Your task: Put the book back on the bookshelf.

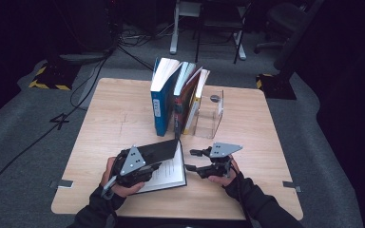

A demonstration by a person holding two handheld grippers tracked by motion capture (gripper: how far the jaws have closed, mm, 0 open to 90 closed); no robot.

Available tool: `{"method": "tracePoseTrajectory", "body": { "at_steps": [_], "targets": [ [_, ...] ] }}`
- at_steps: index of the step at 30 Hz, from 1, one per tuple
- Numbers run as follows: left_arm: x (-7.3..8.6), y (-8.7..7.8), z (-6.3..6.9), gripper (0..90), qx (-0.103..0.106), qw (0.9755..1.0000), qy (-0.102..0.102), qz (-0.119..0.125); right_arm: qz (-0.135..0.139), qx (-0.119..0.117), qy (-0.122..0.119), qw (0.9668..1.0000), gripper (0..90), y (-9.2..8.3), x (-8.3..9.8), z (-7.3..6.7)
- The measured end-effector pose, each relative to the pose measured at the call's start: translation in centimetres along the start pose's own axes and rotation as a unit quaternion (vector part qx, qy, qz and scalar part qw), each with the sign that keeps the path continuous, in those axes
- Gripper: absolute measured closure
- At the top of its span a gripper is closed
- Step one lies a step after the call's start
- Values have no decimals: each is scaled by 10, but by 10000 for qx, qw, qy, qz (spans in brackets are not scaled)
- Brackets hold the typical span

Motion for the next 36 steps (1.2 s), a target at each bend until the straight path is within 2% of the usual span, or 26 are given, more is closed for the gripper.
{"method": "tracePoseTrajectory", "body": {
  "at_steps": [1,2,3,5,8,11,14,16,18,21,22,24,26,28,29,31,34,36],
  "targets": [
    [0,0,0,544,0,10000,0,0,115,0,-64,9999,397,-4,-9,-3],
    [0,7,6,544,-29,9998,153,-149,115,0,-64,9999,397,-4,-9,-3],
    [1,11,9,548,-62,9993,244,-278,-81,275,-469,9985,401,-8,-17,-6],
    [1,13,10,550,-119,9991,311,-277,-157,285,-518,9981,399,-10,-15,-6],
    [-2,2,2,551,-86,10000,38,30,-596,512,-446,9959,386,-12,5,9],
    [-3,-10,-8,553,4,9992,-231,340,-914,681,-362,9928,373,-9,21,22],
    [-2,-17,-12,553,68,9976,-408,550,-1139,667,-380,9905,348,0,29,23],
    [-2,-19,-14,553,71,9973,-419,592,-1217,567,-409,9901,336,8,32,19],
    [-2,-19,-12,553,87,9970,-433,634,-1127,320,-410,9923,326,14,30,11],
    [-4,-15,-6,553,193,9968,-376,684,-760,-30,-370,9964,345,15,18,-4],
    [-4,-15,-6,552,193,9968,-376,684,-760,-30,-370,9964,345,15,18,-4],
    [-7,-12,-3,552,287,9952,-420,834,-552,-73,-420,9976,373,9,10,-11],
    [-13,-8,-1,551,489,9921,-526,1031,-347,-71,-379,9987,374,1,4,-12],
    [-18,-1,3,546,710,9885,-616,1186,-231,111,-596,9979,372,-16,-7,-13],
    [-22,4,7,544,772,9878,-588,1221,-179,181,-654,9975,371,-23,-12,-14],
    [-28,11,11,539,859,9864,-635,1251,-58,266,-508,9983,371,-37,-16,-13],
    [-29,13,15,538,784,9876,-636,1199,-138,408,-562,9975,370,-46,-16,-11],
    [-28,12,17,526,765,9878,-656,1188,-141,421,-590,9973,371,-46,-16,-11]
  ]
}}
Point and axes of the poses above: each handheld gripper's, and its own axes: y roughly forward along the jaws, x roughly out of its underside, z roughly to its right, the point moved 7 cm from there along y, roughly forward along the jaws, and after that the axes turned 3 degrees about z, right-handed, at the moved point
